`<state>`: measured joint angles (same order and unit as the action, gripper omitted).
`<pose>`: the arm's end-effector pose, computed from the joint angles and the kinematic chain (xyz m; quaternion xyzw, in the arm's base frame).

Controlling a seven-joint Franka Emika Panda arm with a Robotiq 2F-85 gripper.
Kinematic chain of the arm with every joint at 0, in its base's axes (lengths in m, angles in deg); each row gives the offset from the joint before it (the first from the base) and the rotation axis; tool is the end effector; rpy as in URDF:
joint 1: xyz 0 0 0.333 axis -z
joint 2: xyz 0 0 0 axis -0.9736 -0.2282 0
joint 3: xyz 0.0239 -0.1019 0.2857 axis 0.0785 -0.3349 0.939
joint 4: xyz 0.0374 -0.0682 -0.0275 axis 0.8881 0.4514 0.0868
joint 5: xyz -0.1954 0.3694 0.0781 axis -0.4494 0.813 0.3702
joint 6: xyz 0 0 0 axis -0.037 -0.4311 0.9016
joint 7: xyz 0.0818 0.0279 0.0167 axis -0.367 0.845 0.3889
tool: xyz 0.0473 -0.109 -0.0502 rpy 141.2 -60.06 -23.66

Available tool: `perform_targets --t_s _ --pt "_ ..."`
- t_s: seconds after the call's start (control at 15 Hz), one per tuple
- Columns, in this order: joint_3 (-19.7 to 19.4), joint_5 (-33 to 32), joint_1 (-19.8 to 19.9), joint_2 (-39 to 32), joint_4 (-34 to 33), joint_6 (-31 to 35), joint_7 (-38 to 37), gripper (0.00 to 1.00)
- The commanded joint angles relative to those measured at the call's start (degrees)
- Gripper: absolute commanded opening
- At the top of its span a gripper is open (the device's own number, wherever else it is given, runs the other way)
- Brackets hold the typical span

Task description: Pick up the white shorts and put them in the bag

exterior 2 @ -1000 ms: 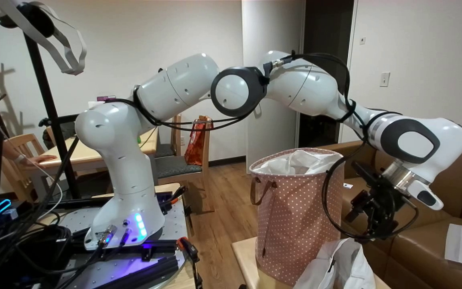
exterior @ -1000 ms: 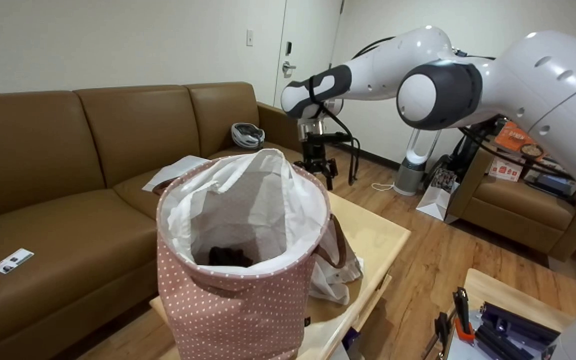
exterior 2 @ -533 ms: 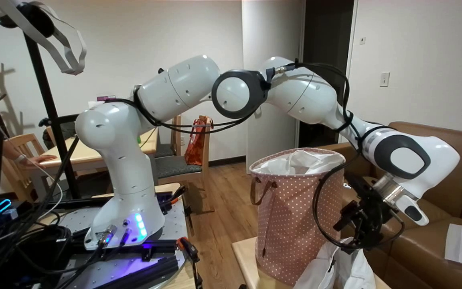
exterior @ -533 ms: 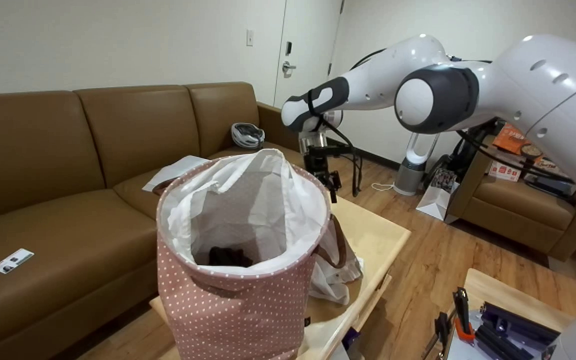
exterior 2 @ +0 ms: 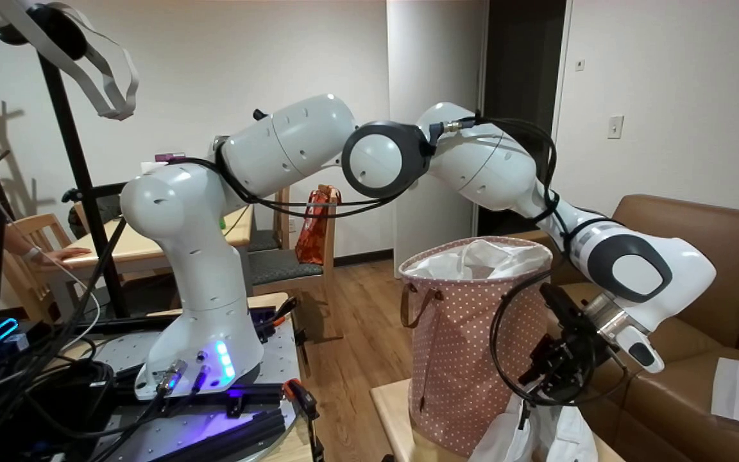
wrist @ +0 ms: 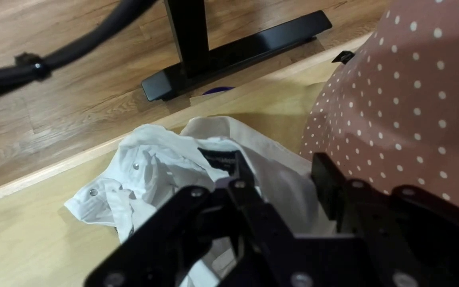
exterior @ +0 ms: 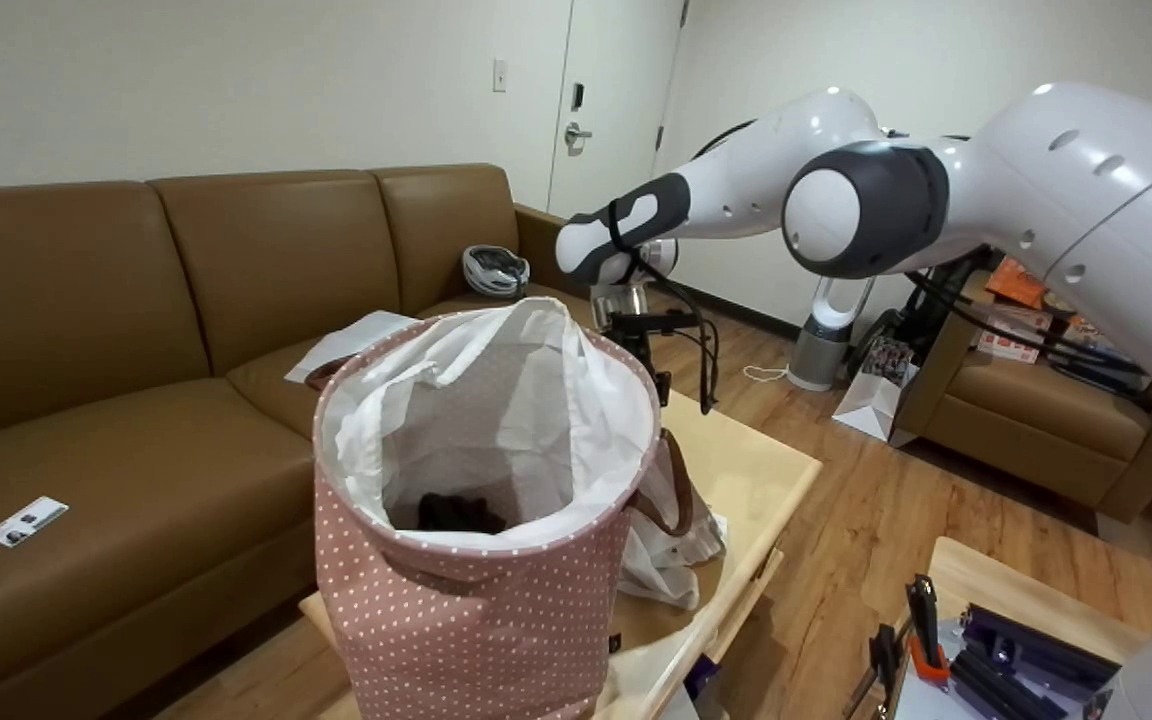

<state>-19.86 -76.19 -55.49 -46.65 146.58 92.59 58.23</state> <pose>0.6277 -0.2846 0.0469 -0.9200 0.2182 0.3181 0.0698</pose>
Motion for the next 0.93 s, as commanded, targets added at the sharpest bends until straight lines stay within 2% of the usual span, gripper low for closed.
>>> perform_targets --t_s 0.0,0.13,0.53,0.87 --pt "-0.3 0.6 0.5 0.4 0.0 0.5 -1.0 0.13" --pt "-0.8 0.9 1.0 1.0 -0.6 -0.4 -2.1 0.01" --pt "-0.8 4.6 4.1 4.1 -4.1 -2.6 -5.0 0.01" --pt "-1.2 7.0 5.5 8.3 -11.3 -6.2 -8.8 0.01"
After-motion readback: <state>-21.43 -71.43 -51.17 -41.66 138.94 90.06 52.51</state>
